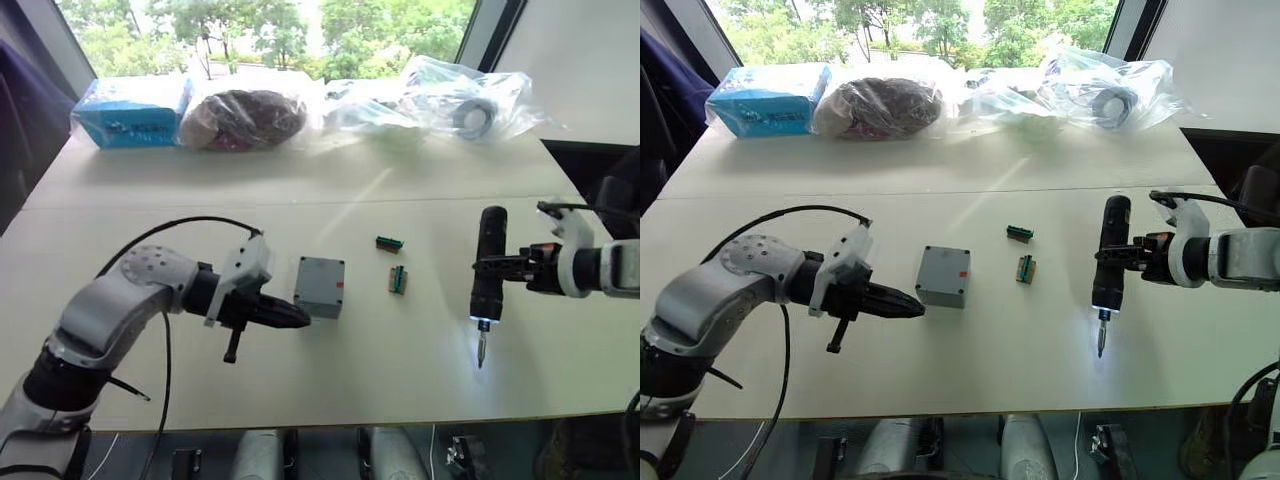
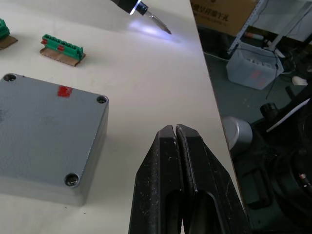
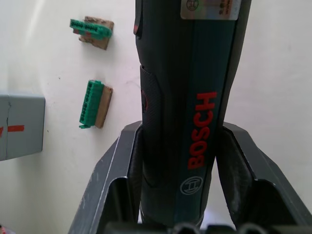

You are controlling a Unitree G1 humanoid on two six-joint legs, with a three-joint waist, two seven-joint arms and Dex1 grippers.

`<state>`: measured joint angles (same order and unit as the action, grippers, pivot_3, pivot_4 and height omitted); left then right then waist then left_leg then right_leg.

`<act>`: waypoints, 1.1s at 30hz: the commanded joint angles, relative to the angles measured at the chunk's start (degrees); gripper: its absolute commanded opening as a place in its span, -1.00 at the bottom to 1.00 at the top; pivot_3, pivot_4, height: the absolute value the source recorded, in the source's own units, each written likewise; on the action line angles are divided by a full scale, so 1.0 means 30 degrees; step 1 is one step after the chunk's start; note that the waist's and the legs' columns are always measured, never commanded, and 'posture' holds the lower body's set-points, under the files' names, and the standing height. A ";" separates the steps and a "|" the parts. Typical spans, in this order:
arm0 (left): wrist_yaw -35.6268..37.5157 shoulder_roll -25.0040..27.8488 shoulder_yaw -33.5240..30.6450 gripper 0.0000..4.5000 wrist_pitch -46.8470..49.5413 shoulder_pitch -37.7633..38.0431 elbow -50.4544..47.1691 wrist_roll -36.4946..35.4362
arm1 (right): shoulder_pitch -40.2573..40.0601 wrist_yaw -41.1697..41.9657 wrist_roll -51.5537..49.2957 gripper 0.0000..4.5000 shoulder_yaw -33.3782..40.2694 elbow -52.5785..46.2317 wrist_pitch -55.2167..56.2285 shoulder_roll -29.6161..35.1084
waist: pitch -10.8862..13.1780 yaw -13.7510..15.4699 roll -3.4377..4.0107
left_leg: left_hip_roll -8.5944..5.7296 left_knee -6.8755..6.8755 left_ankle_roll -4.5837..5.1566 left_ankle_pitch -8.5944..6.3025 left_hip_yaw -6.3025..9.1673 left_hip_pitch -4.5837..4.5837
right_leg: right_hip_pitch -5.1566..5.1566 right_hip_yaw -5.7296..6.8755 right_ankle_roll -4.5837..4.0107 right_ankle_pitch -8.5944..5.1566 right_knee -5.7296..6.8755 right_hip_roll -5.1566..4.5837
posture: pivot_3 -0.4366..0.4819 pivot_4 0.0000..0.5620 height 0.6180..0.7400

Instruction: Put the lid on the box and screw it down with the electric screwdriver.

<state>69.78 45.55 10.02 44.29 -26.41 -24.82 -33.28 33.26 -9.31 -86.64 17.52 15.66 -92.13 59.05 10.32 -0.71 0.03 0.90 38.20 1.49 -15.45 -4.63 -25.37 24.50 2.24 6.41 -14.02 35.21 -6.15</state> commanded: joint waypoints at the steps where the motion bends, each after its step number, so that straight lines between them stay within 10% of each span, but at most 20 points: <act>1: -0.0517 -0.0069 -0.0111 -1.00 -0.0356 0.0077 -0.0467 0.0108 | 0.0370 -0.0202 -0.0173 -0.14 0.0039 0.0705 -0.0125 0.0222 | 0.0000 0.0037 0.0000 | 0.0004 0.0006 0.0001 0.0002 0.0003 0.0002 | -0.0004 -0.0013 -0.0002 0.0001 0.0000 0.0012 | -0.05 -0.47 1.00; 9: -0.0913 -0.0055 -0.0021 -1.00 -0.0497 0.0475 -0.0534 0.0069 | 0.1035 0.1194 0.2603 -0.14 -0.2004 0.1967 -0.0125 0.0491 | -0.0001 0.0066 -0.0001 | 0.0008 0.0006 0.0002 0.0005 0.0005 -0.0002 | -0.0005 -0.0036 0.0002 0.0004 0.0001 0.0031 | -0.05 -0.47 1.00; 17: -0.0846 0.0289 -0.0217 -1.00 -0.0745 0.0422 0.0223 0.0304 | 0.1806 0.3886 0.6230 0.98 -0.2508 0.0540 0.0070 0.0793 | -0.0004 0.0086 -0.0002 | 0.0009 0.0020 0.0001 0.0006 0.0005 -0.0001 | -0.0012 -0.0037 0.0008 0.0009 0.0004 0.0036 | -0.05 -0.47 1.00; 26: -0.1115 0.0942 -0.2280 -1.00 0.0313 0.0101 0.1880 -0.0771 | 0.3698 1.1843 0.9261 0.98 -0.2750 -0.5264 0.5285 0.3005 | -0.0006 0.0005 -0.0003 | 0.0044 0.0019 -0.0001 0.0006 0.0005 0.0006 | 0.0012 -0.0048 0.0009 0.0008 0.0027 0.0077 | -0.05 -0.47 1.00; 33: -0.2197 0.2206 -0.5046 -1.00 0.3029 0.3397 0.0812 -0.2764 | -0.4482 1.4916 0.3980 0.98 0.1026 -1.6733 0.7532 -0.0783 | -0.0022 0.0193 -0.0070 | 0.0155 0.0011 -0.0108 0.0066 0.0020 -0.0005 | -0.0001 -0.0013 0.0010 0.0006 0.0021 0.0097 | -0.05 -0.47 1.00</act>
<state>63.91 51.43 -2.36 52.35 -16.70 -20.58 -39.76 20.25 34.43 -71.33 17.44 -30.09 -70.78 56.50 10.25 -0.13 -0.19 1.36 38.28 1.17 -15.25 -4.57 -25.37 24.46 2.20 6.44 -13.99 35.30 -5.87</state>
